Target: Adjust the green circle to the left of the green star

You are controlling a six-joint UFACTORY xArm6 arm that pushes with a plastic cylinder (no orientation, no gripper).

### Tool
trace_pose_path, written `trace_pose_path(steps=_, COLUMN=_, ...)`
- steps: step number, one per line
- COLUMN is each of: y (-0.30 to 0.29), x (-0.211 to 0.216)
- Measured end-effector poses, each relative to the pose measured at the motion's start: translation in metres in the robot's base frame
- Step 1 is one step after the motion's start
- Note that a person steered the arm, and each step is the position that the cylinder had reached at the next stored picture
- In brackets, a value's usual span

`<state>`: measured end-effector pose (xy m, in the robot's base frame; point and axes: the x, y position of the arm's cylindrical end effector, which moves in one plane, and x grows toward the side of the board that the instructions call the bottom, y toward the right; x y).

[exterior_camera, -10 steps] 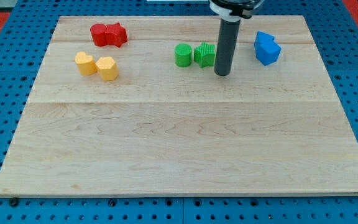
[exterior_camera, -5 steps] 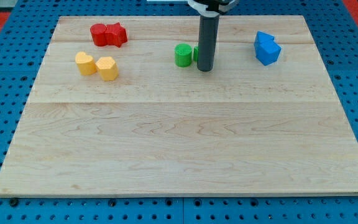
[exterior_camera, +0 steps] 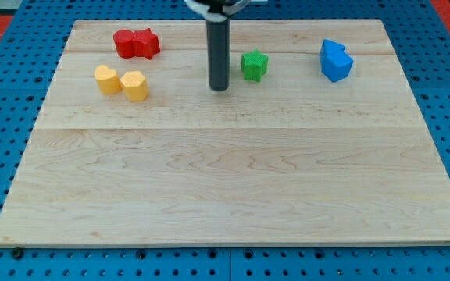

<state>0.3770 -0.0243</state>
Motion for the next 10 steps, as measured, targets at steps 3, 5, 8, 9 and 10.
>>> trace_pose_path(steps=3, y=-0.048, x=-0.114)
trace_pose_path(steps=5, y=-0.019, x=-0.09)
trace_pose_path(steps=8, y=-0.017, x=-0.067)
trace_pose_path(steps=9, y=0.049, x=0.0)
trace_pose_path(steps=10, y=0.197, x=0.004)
